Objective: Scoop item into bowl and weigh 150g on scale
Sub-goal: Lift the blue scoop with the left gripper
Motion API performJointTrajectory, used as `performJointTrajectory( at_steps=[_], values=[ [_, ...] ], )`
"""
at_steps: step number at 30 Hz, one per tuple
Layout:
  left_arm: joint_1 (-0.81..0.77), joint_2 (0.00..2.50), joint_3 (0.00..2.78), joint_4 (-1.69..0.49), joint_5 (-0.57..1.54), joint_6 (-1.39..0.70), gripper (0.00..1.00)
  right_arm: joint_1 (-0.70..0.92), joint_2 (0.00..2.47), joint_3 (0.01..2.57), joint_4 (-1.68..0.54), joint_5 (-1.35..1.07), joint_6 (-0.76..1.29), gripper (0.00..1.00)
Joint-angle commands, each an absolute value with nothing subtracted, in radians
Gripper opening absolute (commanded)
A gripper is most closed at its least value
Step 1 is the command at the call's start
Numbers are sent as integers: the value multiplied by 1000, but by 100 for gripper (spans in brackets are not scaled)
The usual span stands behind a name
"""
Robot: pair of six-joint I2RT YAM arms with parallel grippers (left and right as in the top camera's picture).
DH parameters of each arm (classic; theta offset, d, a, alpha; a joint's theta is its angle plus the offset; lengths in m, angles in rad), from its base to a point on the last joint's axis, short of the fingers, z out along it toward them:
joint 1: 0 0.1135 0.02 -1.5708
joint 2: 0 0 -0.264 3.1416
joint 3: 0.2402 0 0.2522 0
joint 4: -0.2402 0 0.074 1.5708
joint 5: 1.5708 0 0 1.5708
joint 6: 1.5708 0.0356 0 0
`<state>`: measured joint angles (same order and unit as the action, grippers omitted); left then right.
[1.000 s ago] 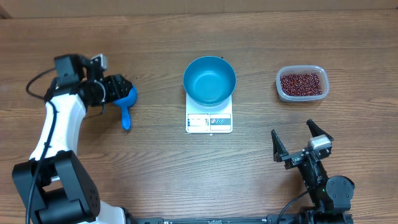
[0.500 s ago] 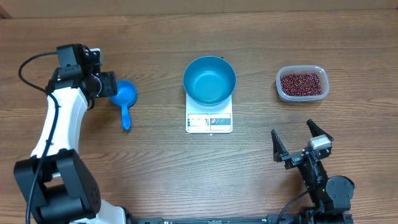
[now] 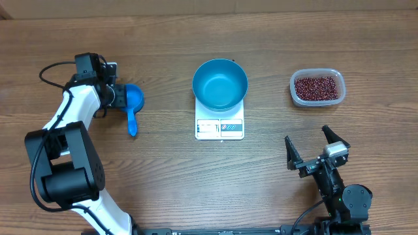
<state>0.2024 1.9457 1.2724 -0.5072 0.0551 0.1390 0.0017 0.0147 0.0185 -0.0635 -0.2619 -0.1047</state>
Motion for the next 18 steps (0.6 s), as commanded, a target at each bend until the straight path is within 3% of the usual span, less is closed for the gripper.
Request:
performJointTrajectory(
  at_steps=[1, 8, 15, 18],
  values=[
    [195, 1976, 1292, -503, 78, 153, 47, 5, 3, 8, -58, -258, -99, 100],
    [193, 2009, 1292, -496, 78, 153, 38, 5, 3, 8, -58, -258, -99, 100],
    [187, 2010, 1292, -489, 78, 140, 11, 5, 3, 8, -58, -258, -99, 100],
    [187, 2010, 1295, -489, 78, 108, 4, 5, 3, 8, -58, -258, -99, 100]
  ],
)
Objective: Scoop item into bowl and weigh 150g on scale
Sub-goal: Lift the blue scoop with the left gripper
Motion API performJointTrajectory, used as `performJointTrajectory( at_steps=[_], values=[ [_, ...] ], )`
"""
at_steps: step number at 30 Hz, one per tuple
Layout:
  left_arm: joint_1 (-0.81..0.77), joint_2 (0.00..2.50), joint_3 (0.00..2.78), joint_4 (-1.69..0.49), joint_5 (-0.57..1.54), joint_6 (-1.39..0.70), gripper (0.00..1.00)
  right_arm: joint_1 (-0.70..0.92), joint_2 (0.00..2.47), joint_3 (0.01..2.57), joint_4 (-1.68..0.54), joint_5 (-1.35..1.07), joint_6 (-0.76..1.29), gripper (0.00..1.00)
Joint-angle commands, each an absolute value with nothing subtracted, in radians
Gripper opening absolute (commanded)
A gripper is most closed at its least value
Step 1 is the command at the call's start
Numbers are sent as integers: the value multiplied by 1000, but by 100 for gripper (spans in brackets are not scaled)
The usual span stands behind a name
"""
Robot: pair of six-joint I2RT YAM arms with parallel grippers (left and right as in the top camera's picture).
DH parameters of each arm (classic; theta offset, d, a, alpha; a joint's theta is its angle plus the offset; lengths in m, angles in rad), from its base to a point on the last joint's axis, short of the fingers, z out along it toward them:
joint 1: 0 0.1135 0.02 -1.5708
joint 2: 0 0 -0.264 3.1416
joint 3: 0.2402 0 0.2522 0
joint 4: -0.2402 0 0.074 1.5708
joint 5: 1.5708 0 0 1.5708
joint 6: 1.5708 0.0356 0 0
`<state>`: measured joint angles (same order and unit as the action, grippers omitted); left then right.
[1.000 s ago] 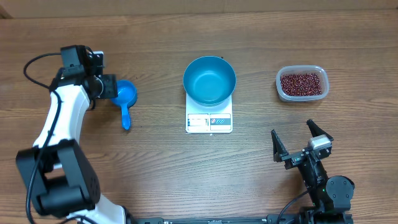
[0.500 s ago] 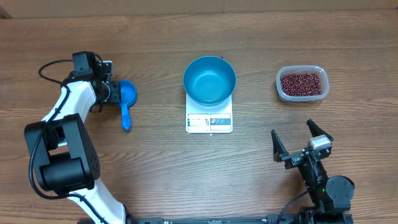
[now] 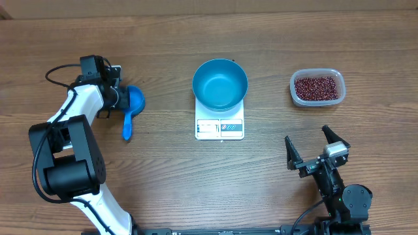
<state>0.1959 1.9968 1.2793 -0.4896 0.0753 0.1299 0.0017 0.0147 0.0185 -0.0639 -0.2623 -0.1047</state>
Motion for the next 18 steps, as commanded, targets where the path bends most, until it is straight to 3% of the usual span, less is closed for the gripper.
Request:
performJointTrajectory(
  at_steps=[1, 8, 18],
  values=[
    [187, 2008, 1297, -490, 78, 96, 4, 5, 3, 8, -58, -258, -99, 100],
    [189, 1961, 1378, -594, 74, -94, 4, 5, 3, 8, -58, -258, -99, 100],
    [186, 1805, 1576, -939, 126, -396, 4, 5, 3, 8, -58, -258, -99, 100]
  ],
)
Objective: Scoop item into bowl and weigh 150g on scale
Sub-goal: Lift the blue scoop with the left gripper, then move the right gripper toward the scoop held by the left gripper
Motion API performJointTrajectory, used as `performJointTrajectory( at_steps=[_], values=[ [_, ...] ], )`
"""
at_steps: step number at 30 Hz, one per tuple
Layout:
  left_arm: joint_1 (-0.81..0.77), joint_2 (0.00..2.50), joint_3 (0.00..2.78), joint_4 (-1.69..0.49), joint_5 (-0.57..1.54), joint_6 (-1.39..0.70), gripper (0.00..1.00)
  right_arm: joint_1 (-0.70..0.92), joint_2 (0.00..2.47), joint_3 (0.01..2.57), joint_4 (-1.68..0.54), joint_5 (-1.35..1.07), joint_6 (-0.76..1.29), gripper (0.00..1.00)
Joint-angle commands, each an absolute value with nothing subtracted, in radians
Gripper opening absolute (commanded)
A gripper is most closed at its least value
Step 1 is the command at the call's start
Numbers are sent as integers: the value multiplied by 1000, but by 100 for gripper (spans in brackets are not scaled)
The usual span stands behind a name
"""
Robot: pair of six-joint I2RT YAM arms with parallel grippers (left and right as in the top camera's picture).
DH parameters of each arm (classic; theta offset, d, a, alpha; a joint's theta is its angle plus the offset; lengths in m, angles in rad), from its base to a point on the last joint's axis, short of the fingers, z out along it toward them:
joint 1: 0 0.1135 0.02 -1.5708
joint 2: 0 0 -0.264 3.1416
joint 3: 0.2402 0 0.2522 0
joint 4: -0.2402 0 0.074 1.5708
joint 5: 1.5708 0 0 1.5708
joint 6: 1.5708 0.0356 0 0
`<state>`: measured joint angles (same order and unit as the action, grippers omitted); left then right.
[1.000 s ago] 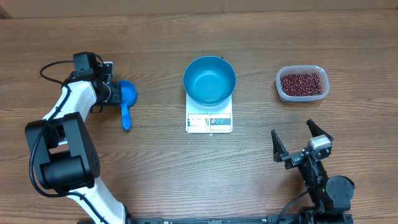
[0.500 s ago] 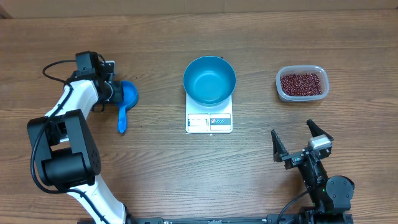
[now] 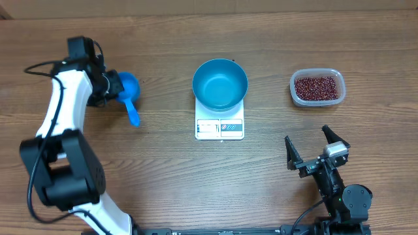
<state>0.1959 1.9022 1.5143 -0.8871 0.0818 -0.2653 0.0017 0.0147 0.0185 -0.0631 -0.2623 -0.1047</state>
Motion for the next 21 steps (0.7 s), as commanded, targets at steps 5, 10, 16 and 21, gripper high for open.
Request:
performJointTrajectory(
  at_steps=[5, 10, 16, 21],
  values=[
    [186, 1699, 1578, -1031, 123, -445, 4, 5, 3, 8, -58, -258, -99, 100],
    [186, 1621, 1578, -1082, 84, -546, 4, 5, 3, 8, -58, -258, -99, 100],
    [183, 1593, 1578, -1166, 70, -677, 4, 5, 3, 8, -57, -325, -97, 100],
    [181, 1594, 1578, -1222, 68, -760, 4, 5, 3, 8, -10, -392, -2, 100]
  ],
)
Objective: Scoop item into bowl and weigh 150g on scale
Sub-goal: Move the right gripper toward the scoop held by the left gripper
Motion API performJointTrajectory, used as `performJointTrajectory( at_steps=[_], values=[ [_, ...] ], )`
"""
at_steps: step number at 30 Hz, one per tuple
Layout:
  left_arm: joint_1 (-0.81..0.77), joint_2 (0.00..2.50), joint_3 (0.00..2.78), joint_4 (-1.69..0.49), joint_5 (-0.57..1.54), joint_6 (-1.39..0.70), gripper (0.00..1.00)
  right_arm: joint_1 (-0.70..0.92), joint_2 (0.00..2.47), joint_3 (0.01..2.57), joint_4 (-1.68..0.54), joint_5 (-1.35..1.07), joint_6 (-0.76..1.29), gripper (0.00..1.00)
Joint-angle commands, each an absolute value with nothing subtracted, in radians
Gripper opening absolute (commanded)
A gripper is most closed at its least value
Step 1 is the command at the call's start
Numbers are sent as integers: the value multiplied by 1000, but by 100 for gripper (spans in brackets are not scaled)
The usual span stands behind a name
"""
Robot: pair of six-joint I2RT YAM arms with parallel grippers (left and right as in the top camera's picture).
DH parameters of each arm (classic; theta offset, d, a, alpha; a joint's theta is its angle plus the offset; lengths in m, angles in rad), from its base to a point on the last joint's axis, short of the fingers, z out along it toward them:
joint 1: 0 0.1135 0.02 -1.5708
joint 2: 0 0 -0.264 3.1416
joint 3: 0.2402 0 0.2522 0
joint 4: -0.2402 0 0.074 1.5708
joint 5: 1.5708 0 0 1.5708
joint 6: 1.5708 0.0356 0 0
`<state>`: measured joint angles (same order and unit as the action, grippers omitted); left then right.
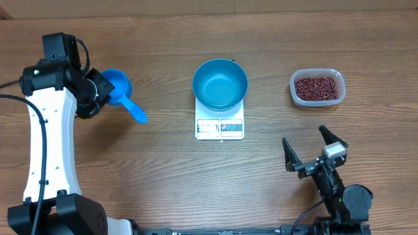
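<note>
In the overhead view my left gripper point(104, 91) is shut on the rim of a blue scoop point(119, 93), held at the left of the table with its handle pointing down and right. A blue bowl point(220, 84) stands empty on the white scale point(219, 127) at the centre. A clear tub of red beans point(317, 87) sits at the right. My right gripper point(312, 149) stands open near the front right, nothing between its fingers.
The white left arm point(49, 143) runs down the left side of the wooden table point(163, 170). The scale's display faces the front edge. The right arm's base sits at the bottom right.
My left gripper, still shut on the scoop, has shifted slightly left and appears higher; the scoop now looks larger and its handle points further right. The right gripper has barely shifted.
At first my left gripper was at the scoop's bowl, the scoop apparently lying on the table with its handle toward the front. The handle swung a little left, then right as the arm drew back. Now the scoop is held in the gripper at the left.
</note>
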<state>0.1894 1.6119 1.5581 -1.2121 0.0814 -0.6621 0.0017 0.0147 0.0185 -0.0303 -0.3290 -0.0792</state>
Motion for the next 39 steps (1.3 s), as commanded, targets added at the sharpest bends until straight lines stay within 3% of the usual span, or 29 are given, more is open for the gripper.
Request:
performJointTrajectory(
  at_steps=[1, 5, 16, 29, 39],
  values=[
    [181, 1594, 1578, -1225, 71, -766, 4, 5, 3, 8, 1, -414, 35, 100],
    [181, 1594, 1578, -1226, 67, -766, 4, 5, 5, 17, 2, -430, 224, 100],
    [157, 1594, 1578, -1238, 67, -794, 4, 4, 191, 227, -42, -573, 318, 100],
    [20, 1594, 1578, -1237, 31, -914, 4, 6, 803, 835, -367, -891, 310, 100],
    [-77, 1595, 1578, -1261, 8, -1243, 4, 75, 1262, 1145, -413, -1180, 331, 100]
  ],
)
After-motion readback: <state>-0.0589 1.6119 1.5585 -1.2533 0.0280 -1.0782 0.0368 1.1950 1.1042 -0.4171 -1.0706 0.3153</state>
